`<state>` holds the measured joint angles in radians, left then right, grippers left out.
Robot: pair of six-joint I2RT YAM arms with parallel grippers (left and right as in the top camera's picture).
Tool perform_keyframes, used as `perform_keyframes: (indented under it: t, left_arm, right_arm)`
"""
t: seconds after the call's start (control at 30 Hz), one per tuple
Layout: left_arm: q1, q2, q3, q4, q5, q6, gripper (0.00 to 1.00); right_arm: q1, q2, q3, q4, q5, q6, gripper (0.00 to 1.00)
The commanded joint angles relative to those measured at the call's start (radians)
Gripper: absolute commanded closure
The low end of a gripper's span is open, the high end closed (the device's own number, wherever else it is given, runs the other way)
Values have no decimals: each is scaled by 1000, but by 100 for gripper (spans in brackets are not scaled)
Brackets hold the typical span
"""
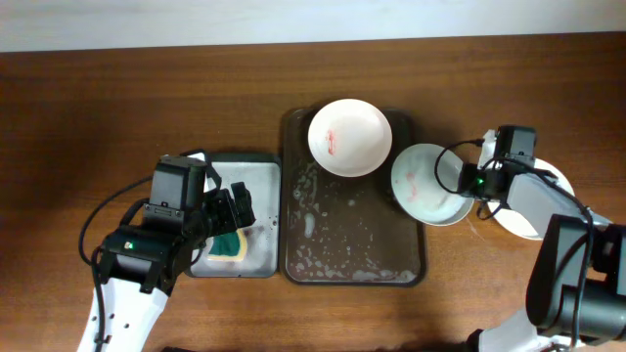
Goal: Clean dirty plates on tray and stack at the side
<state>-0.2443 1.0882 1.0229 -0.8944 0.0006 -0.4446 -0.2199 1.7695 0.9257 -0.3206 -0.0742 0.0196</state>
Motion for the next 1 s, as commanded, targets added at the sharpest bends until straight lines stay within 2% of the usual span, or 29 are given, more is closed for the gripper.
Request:
perform_keyframes:
  t: [0.0,0.07,0.13,0.27,0.3,0.33,0.4,0.47,0.6,0.63,0.7,0.8,0.97]
  left_arm:
    - [3,-8,5,0,4,16,1]
    - [3,-8,5,0,4,16,1]
    - [3,-8,5,0,4,16,0]
    - [3,-8,5,0,4,16,1]
    - [3,-8,5,0,4,16,1]
    - [3,-8,5,0,4,16,1]
    - [3,-8,5,0,4,16,0]
    - [3,-8,5,0,4,16,1]
    - [3,-8,5,0,4,16,1]
    - [3,-8,5,0,4,16,1]
    - [3,-8,5,0,5,16,1]
    - [3,-8,5,-18,23,16,1]
    - [-6,60,-42,-13,-42,17,5]
  right_arm:
    - [2,11,11,-27,-10,25,96]
    - [2,-21,11,-67,-119,26,96]
    - [4,-111,11,-136,-142,76,96]
    - [23,-299,11,-301,-188,74,96]
    - [89,-394,11,-455,-219,74,96]
    - [151,-410,11,-539,-218,76,96]
    - [210,-404,6,-601,-213,133,96]
    - [296,-391,-31,-581,-206,231,96]
    - [433,-352,-130,-370,-119,405,96]
    - [441,-349,-131,-336,-103,403,94]
    - [444,-356,-106,-265,-113,257,68]
    - [442,-383,3,-381,-117,136,61]
    - [443,-405,61,-534,-183,134,61]
